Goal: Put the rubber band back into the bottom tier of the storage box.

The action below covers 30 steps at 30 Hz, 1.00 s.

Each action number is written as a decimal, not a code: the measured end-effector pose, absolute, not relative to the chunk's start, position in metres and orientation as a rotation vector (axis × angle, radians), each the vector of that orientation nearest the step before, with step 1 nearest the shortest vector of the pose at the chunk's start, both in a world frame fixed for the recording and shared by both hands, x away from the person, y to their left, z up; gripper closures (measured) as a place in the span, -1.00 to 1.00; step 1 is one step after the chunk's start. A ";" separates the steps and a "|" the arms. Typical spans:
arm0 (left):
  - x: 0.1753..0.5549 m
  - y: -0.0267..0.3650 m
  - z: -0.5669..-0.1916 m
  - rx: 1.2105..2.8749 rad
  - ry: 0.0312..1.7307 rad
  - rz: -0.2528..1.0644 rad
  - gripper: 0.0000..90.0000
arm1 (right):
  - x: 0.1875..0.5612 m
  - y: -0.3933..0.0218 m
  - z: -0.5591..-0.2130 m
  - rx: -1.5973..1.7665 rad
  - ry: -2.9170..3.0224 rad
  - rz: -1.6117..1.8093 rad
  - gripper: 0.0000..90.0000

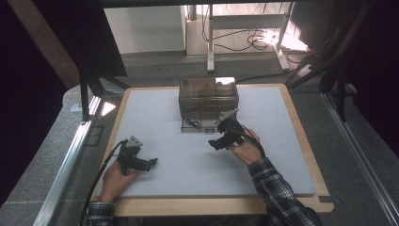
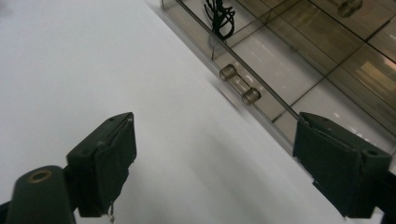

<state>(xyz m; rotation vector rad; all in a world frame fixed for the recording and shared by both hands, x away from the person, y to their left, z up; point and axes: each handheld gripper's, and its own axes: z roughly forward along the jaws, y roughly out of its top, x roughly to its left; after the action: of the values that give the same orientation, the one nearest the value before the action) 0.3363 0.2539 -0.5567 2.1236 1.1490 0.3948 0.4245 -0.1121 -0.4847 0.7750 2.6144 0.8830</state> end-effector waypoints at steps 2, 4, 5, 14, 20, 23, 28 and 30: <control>0.336 0.254 -0.557 2.124 1.149 0.395 -1.00 | 0.424 -0.114 -0.485 0.774 2.621 0.876 -0.76; 0.336 0.254 -0.557 2.123 1.149 0.395 -1.00 | 0.422 -0.117 -0.485 0.776 2.617 0.868 -0.77; 0.336 0.254 -0.557 2.124 1.149 0.395 -1.00 | 0.422 -0.118 -0.485 0.778 2.616 0.866 -0.78; 0.336 0.254 -0.557 2.123 1.149 0.394 -1.00 | 0.419 -0.131 -0.485 0.798 2.618 0.835 -0.83; 0.336 0.254 -0.557 2.124 1.149 0.395 -1.00 | 0.416 -0.139 -0.483 0.806 2.611 0.825 -0.85; 0.336 0.254 -0.557 2.124 1.149 0.396 -1.00 | 0.415 -0.142 -0.481 0.811 2.604 0.822 -0.86; 0.336 0.254 -0.557 2.124 1.149 0.396 -1.00 | 0.411 -0.151 -0.479 0.819 2.598 0.812 -0.89; 0.336 0.254 -0.557 2.124 1.149 0.395 -1.00 | 0.410 -0.152 -0.479 0.817 2.595 0.808 -0.89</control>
<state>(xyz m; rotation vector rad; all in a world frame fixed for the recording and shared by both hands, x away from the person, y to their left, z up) 0.3363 0.2539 -0.5567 2.1237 1.1488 0.3955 0.4100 -0.1524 -0.4793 0.8174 2.5947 0.8076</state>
